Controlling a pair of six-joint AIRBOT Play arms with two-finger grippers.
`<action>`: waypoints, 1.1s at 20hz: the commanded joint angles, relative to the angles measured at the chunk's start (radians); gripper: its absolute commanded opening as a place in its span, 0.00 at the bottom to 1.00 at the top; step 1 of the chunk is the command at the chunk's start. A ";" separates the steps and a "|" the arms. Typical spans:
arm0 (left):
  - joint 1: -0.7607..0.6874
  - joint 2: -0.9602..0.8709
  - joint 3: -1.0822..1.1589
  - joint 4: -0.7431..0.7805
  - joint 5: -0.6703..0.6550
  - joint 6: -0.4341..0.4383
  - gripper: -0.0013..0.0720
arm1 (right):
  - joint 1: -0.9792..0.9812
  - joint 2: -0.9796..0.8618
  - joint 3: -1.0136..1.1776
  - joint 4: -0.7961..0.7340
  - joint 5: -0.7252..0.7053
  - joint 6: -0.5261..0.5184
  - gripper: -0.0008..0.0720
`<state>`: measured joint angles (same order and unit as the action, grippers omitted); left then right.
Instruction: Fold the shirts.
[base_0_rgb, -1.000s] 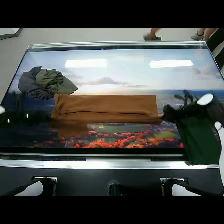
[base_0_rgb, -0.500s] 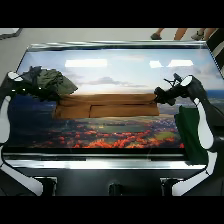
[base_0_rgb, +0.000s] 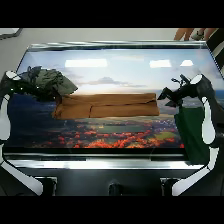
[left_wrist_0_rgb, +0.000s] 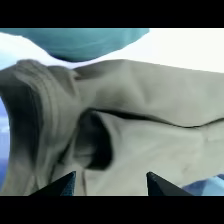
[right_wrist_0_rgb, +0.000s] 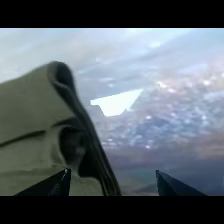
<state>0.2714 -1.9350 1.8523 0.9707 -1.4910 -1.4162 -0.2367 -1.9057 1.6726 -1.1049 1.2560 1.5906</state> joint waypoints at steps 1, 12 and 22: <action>0.000 0.084 0.003 -0.040 -0.005 0.026 0.75 | -0.001 -0.060 0.001 0.113 0.061 -0.051 0.89; -0.319 0.174 -0.134 -0.081 0.110 0.097 0.05 | 0.056 0.082 0.002 0.266 0.080 -0.123 0.06; -0.694 -0.034 -0.296 -0.535 0.570 0.063 0.05 | 0.149 0.521 0.002 0.251 0.233 0.019 0.06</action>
<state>-0.3614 -1.9045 1.5635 0.5976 -1.0080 -1.3430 -0.0986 -1.4929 1.6737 -0.8505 1.4345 1.5543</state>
